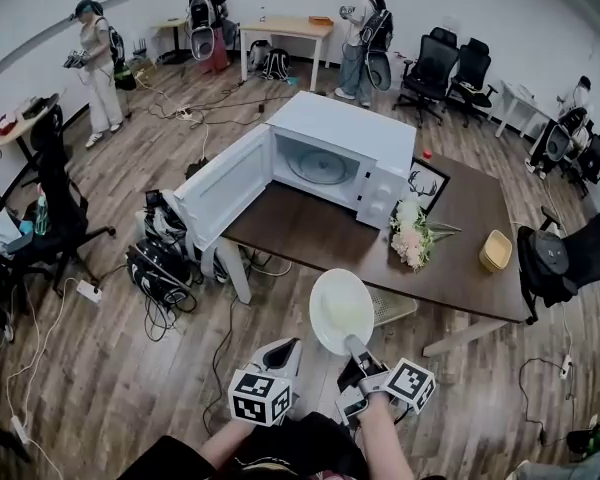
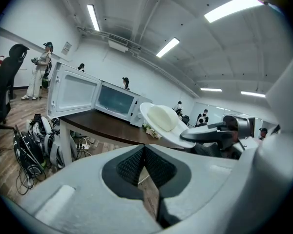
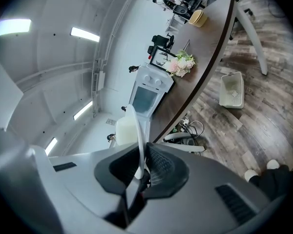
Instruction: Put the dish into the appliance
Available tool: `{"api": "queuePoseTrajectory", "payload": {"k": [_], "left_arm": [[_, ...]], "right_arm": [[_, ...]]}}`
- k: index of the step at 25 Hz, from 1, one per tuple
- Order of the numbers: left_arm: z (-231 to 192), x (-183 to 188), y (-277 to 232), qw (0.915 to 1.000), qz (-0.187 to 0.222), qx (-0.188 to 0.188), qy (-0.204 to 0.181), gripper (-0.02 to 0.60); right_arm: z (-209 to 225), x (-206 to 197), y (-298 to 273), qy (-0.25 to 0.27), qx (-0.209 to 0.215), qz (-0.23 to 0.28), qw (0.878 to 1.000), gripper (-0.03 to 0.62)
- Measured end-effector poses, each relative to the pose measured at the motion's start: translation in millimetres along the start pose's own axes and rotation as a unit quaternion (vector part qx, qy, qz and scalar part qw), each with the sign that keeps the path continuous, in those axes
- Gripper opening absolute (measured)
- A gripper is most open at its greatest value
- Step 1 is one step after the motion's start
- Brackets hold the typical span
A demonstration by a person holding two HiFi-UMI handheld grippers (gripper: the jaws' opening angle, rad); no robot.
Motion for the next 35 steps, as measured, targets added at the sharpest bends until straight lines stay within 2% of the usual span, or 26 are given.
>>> {"api": "queuePoseTrajectory", "payload": {"k": [7, 12, 23, 35], "left_arm": [[-28.2, 11.6, -3.6, 1.0, -0.002, 0.0, 0.0, 0.008], [-45.2, 19.7, -17.2, 0.9999, -0.007, 0.011, 0.009, 0.008], [-80.2, 73.9, -77.1, 0.9983, 0.0, 0.046, 0.036, 0.008], [-88.9, 133.0, -148.1, 0.9953, 0.012, 0.081, 0.052, 0.008]], "right_arm": [[-2.2, -0.4, -27.6, -0.001, -0.01, -0.001, 1.0, 0.038], [0.7, 16.0, -51.4, -0.011, -0.004, -0.011, 1.0, 0.038], [2.4, 98.9, -114.8, -0.004, -0.005, -0.05, 0.999, 0.04], [12.1, 190.5, -153.3, -0.001, -0.002, -0.086, 0.996, 0.038]]}}
Point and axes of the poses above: the fingertips, and each gripper's own axes: y backward along the fingers, z to its right, x out of its top, the point moved 9 cm from there along y, backward along the fingers, and after that the axes turned 15 degrees about -z, right-handed, at the moved point
